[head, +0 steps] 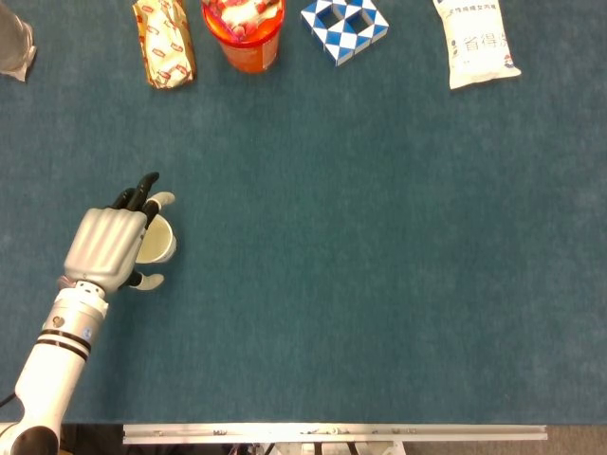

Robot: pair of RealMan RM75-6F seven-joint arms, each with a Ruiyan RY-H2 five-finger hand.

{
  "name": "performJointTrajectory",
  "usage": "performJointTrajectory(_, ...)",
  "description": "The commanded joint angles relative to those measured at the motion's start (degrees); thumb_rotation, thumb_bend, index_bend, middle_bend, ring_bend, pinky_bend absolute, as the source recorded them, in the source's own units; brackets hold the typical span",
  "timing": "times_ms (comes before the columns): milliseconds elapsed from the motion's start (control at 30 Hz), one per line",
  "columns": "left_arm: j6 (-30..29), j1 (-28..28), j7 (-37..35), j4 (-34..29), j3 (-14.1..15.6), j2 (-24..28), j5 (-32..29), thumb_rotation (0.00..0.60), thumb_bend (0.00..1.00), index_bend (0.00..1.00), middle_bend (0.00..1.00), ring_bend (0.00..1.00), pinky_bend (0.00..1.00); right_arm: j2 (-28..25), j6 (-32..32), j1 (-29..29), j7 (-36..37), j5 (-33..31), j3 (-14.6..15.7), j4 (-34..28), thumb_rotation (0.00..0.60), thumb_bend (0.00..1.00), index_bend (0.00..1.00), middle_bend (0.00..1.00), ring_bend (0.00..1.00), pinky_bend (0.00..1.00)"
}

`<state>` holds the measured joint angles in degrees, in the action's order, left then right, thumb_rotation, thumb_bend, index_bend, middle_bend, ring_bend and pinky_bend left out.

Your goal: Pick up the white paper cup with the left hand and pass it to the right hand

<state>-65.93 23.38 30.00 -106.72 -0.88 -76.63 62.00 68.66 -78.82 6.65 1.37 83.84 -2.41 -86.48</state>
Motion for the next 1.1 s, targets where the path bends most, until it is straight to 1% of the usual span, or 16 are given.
performJointTrajectory(33,-0.2,0.3,-0.1,0.3,-0.1,-0.4,0.3,0.6,0.02,0.19,0.07,0.18,0.46,0.1,0.1,0.0,0.0,0.0,0.0,0.1,0.6,0.0,0.14,0.2,0.26,0.57)
performJointTrajectory(233,0.3,1.1,0.1,0.4,-0.7,-0.6,-0.5,0.6,0.02,0.2,0.11,0.2,0.48,0.3,0.3,0.0,0.0,-0.1,0.2,0.3,0.6,0.0,0.14,0.2,0.26,0.57)
performJointTrajectory(367,0.3,1.5,0.1,0.2,-0.9,-0.7,-0.7,0.6,0.02,0.22,0.17,0.25,0.52,0.4,0.5,0.0,0.1,-0.2,0.3,0.5,0.6,0.0,0.14,0.2,0.26,0.57)
performJointTrajectory(500,-0.1,1.5,-0.3,0.1,-0.9,-0.8,-0.5,0.6,0.02,0.26,0.24,0.3,0.55,0.5,0.7,-0.1,0.2,-0.3,0.3,0.6,0.6,0.0,0.14,0.2,0.26,0.57)
performJointTrajectory(600,-0.6,1.3,-1.3,0.1,-0.9,-0.9,0.1,0.6,0.02,0.3,0.28,0.33,0.58,0.6,0.8,-0.1,0.2,-0.4,0.4,0.8,0.6,0.0,0.14,0.2,0.26,0.57)
performJointTrajectory(800,-0.8,1.2,-2.4,0.1,-1.0,-0.8,0.6,0.6,0.02,0.35,0.32,0.37,0.61,0.8,1.0,0.0,0.2,-0.4,0.4,0.8,0.6,0.0,0.14,0.2,0.26,0.57)
performJointTrajectory(1100,-1.4,1.0,-4.3,-0.9,-1.4,-0.4,0.9,0.6,0.02,0.36,0.34,0.39,0.63,0.8,1.0,0.1,0.2,-0.4,0.3,0.6,0.6,0.0,0.14,0.2,0.26,0.57)
